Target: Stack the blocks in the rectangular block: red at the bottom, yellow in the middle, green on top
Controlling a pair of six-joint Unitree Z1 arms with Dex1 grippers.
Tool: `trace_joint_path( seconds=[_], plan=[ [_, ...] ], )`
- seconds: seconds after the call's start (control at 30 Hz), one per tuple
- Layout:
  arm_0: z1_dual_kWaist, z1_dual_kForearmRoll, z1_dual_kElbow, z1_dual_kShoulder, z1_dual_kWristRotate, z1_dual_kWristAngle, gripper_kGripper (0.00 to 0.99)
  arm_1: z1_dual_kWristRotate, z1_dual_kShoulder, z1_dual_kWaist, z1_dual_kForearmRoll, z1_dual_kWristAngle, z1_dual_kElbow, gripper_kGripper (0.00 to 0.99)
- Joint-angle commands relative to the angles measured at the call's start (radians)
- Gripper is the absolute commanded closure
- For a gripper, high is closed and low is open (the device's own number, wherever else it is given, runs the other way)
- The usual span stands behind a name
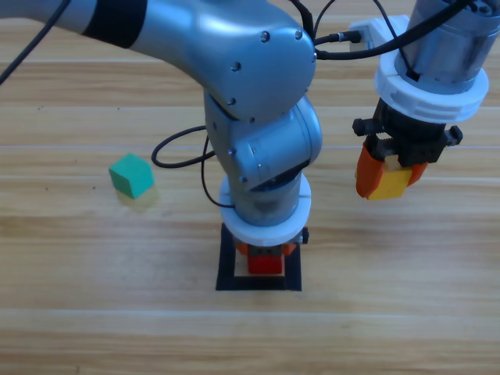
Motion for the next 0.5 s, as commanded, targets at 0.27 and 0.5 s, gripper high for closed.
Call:
trace_joint_path(
  seconds=[0.27,0.5],
  plan=[
    [-0.027,0.002,0.021,0.055,0.001,0.011,0.743,-0.005,-0.017,0.021,-0.003,-0.012,0.022,0.990],
    [-0.027,0.002,0.038,0.047,0.009,0.011,0.743,-0.008,-0.017,0.021,-0.003,-0.013,0.022,0.990]
  ],
)
